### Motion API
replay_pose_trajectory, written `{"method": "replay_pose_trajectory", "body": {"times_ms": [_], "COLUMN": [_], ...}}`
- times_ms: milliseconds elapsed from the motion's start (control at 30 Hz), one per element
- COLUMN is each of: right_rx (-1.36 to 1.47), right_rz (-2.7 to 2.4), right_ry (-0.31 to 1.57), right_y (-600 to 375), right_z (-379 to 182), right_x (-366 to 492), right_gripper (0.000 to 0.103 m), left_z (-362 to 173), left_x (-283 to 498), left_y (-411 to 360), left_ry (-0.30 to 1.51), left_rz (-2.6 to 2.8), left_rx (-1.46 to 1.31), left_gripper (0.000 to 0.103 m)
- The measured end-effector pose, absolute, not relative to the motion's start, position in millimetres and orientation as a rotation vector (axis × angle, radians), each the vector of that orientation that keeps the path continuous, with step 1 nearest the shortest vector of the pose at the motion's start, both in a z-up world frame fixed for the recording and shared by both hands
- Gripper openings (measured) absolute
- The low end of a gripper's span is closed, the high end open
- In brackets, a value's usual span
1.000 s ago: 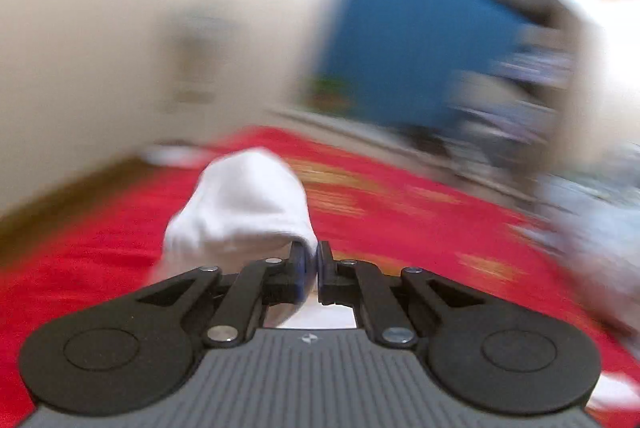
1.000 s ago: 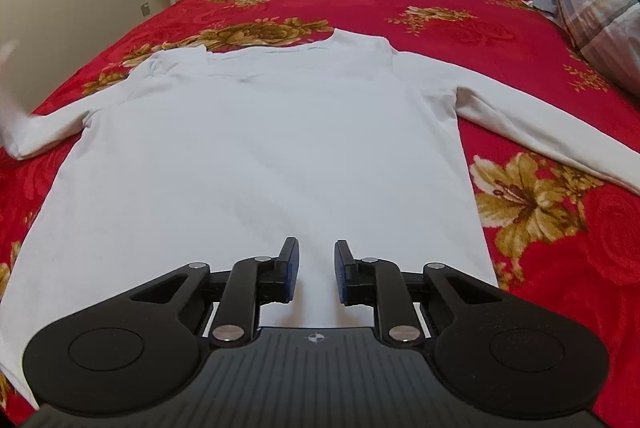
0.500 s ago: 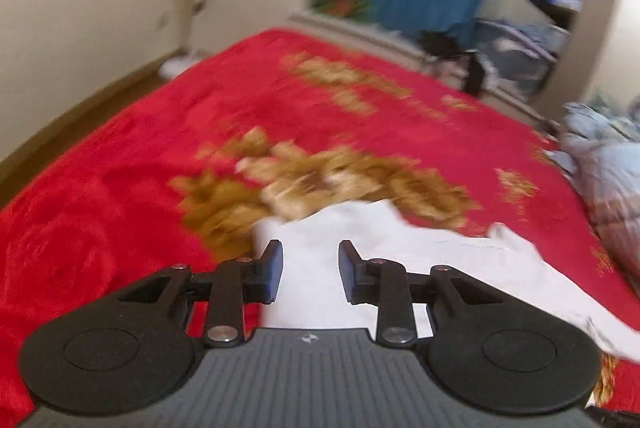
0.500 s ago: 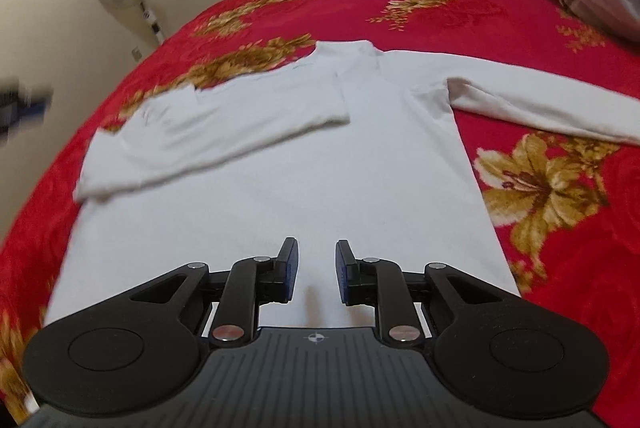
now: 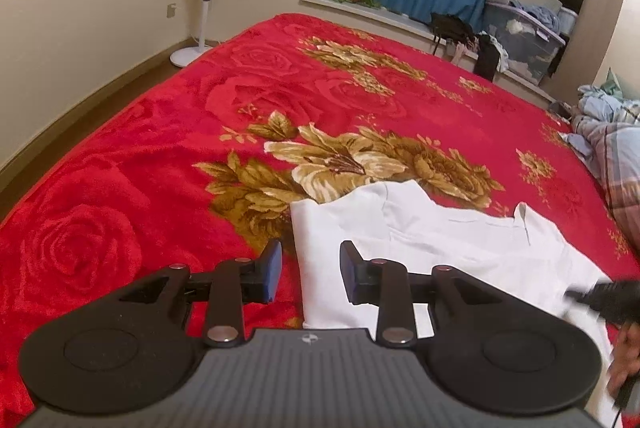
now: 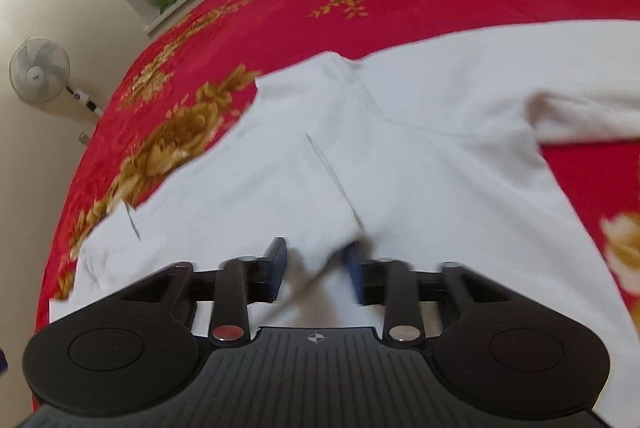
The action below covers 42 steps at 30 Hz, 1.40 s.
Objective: Fold small clothes
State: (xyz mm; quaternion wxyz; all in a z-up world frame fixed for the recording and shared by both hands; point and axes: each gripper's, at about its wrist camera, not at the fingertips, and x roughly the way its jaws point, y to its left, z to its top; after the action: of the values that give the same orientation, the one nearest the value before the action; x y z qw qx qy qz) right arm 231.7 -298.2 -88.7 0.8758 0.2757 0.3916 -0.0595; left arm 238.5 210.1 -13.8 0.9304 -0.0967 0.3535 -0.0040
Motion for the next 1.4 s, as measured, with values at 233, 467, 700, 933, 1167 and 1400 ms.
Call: {"method": "replay_pose_trajectory", "body": {"times_ms": [233,467,700,933,1167,1400], "right_rx": [0.521,0.482,0.499,0.442,0.408,0.489], "right_rz": [-0.101,-0.299,-0.315,-0.355,-0.228,-0.375], "right_ry": [0.403,0.557,0.471,0.686,0.667,0.625], "right_y": [-329,-388,-408,-429,-420,-450], "right_z": [-3,-59,-60,-79,-70,-69], "right_x": [206,204,189,198,188,175], "right_gripper": [0.003,0.003,0.003,0.004,0.008,0.018], "left_z": [-31,-50,-83,-96,-75,-54], "left_x": [247,255,264,267,258,235], "left_y": [186,151,122,113,137,122], "left_ry": [0.746,0.769,0.866,0.921,0.948,0.791], "left_rz": [-0.074,-0.152,-0.238,-0.214,-0.158,-0.241], "left_rx": [-0.179,-0.195,-0.248,-0.120,-0.133,-0.090], "left_gripper": [0.037,0.044,0.046,0.003,0.001,0.006]}}
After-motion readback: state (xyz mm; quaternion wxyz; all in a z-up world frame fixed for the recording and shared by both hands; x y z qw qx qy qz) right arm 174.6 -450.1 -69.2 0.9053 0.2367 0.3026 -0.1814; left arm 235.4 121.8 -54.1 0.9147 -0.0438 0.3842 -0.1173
